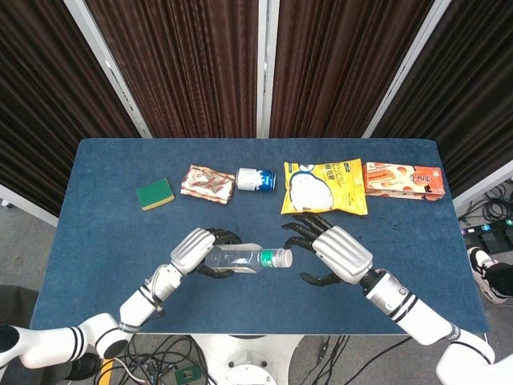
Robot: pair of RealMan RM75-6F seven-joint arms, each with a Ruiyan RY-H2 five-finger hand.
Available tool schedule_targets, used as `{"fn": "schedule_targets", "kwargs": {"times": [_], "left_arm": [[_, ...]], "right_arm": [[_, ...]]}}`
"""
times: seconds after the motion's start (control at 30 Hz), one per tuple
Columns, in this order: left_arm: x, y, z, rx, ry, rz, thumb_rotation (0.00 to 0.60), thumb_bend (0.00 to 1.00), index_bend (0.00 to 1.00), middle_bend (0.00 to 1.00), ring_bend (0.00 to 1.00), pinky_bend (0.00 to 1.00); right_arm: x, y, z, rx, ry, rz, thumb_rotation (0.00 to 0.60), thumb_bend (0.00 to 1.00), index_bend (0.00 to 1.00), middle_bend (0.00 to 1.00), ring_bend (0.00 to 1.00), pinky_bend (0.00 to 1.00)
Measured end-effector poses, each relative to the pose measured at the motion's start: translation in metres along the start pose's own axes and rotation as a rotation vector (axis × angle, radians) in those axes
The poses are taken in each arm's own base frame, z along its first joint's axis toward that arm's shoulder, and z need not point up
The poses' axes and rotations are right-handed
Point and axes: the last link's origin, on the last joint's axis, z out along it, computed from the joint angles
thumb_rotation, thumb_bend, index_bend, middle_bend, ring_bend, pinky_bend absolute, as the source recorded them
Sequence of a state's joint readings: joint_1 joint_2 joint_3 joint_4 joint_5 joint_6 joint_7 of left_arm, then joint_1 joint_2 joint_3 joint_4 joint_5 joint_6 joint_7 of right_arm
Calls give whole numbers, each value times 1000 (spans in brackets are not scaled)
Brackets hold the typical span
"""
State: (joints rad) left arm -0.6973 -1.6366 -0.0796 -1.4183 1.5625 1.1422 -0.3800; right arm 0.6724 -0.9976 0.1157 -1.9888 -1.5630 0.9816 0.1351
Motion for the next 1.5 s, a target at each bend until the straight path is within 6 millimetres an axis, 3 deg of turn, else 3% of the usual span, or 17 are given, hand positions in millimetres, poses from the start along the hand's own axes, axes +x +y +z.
{"fn": "schedule_targets", "kwargs": {"times": [0.5,1.27,1.5], "left_arm": [[8,13,3,25,-4,-224,600,263,475,502,426,474],[7,13,2,18,-16,-220,600,264,476,501,426,474],[6,13,2,15,-20,-217,600,266,476,501,426,474]], "right_arm": [[-4,-4,19,51,161,-27,600,197,334,161,2,0],[-2,-3,24,36,202,-27,600,199,458,195,28,0],[0,-2,22,29,204,-28,600,258,510,215,39,0]]}}
